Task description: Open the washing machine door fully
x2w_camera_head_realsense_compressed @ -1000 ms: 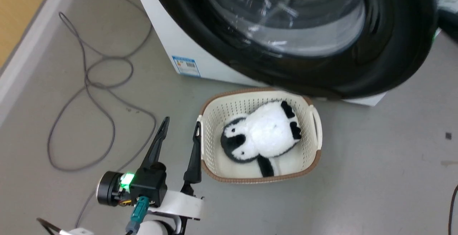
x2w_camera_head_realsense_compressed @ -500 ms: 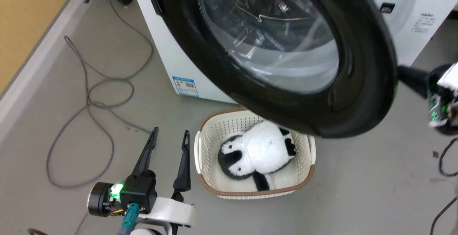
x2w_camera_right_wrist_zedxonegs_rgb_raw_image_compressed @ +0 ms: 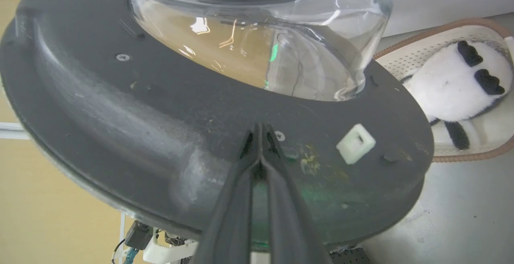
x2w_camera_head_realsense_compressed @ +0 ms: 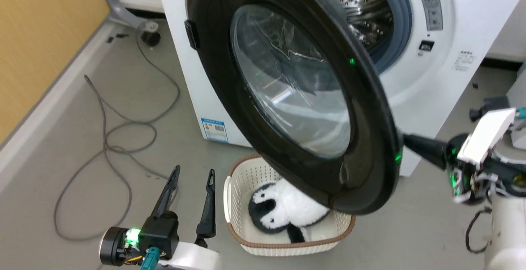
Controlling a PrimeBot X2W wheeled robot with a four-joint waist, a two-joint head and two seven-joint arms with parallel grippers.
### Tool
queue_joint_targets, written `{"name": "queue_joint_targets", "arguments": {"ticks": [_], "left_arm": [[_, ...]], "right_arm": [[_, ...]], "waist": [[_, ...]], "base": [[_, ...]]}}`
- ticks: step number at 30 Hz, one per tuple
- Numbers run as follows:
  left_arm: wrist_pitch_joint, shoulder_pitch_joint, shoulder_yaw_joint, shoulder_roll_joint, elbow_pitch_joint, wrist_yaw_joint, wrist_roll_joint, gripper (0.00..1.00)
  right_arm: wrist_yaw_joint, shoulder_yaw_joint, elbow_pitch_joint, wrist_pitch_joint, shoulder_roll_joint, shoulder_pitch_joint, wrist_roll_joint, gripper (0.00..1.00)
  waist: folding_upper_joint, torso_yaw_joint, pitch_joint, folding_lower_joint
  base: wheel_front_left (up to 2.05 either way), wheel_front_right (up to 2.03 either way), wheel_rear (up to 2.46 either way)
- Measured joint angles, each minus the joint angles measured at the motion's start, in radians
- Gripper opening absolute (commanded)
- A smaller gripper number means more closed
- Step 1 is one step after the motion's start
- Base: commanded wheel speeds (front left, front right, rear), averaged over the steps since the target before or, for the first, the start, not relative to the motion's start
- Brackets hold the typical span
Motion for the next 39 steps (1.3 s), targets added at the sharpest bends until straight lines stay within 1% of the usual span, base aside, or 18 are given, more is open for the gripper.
{"name": "queue_joint_targets", "arguments": {"ticks": [3,6,13,23,24,25,31,35,39], "left_arm": [[0.0,0.008,-0.001,0.0,0.005,-0.007,0.0,1.0],[0.0,0.021,-0.003,0.0,0.012,-0.009,0.0,1.0],[0.0,0.038,-0.003,0.0,0.012,-0.016,0.001,1.0],[0.0,0.039,-0.004,0.0,0.013,-0.018,0.001,1.0],[0.0,0.039,-0.004,0.0,0.013,-0.018,0.001,1.0],[0.0,0.041,-0.004,0.0,0.014,-0.018,0.001,1.0],[0.0,0.049,-0.004,0.0,0.022,-0.024,0.001,1.0],[0.0,0.049,-0.008,0.0,0.025,-0.025,0.001,1.0],[0.0,0.051,-0.009,0.0,0.029,-0.025,0.001,1.0]], "right_arm": [[0.0,0.018,-0.046,0.016,0.004,0.052,0.03,0.0],[0.0,0.058,-0.068,0.011,0.003,0.097,0.1,0.0],[0.0,0.185,-0.102,-0.069,0.005,0.154,0.234,0.0],[0.0,0.362,-0.115,-0.144,0.005,0.216,0.326,0.0],[0.0,0.362,-0.115,-0.144,0.005,0.216,0.326,0.0],[0.0,0.402,-0.118,-0.158,0.005,0.226,0.345,0.0],[0.0,0.511,-0.121,-0.207,0.007,0.236,0.405,0.0],[0.0,0.558,-0.122,-0.244,0.008,0.236,0.43,0.0],[0.0,0.581,-0.122,-0.27,0.008,0.236,0.435,0.0]], "waist": [[0.0,0.007,-0.02,0.0],[0.0,0.015,-0.037,0.0],[0.0,0.036,-0.049,0.0],[0.0,0.073,-0.052,0.0],[0.0,0.073,-0.052,0.0],[0.0001,0.078,-0.052,0.0],[0.0,0.092,-0.053,0.0],[0.0,0.106,-0.055,0.0],[0.0,0.11,-0.059,0.0001]], "base": [[0.0,0.0,0.0],[0.0,0.0,0.0],[0.0,0.0,0.0],[0.0,0.0,0.0],[0.0,0.0,0.0],[0.0,0.0,0.0],[0.0,0.0,0.0],[0.0,0.0,0.0],[0.0,0.0,0.0]]}}
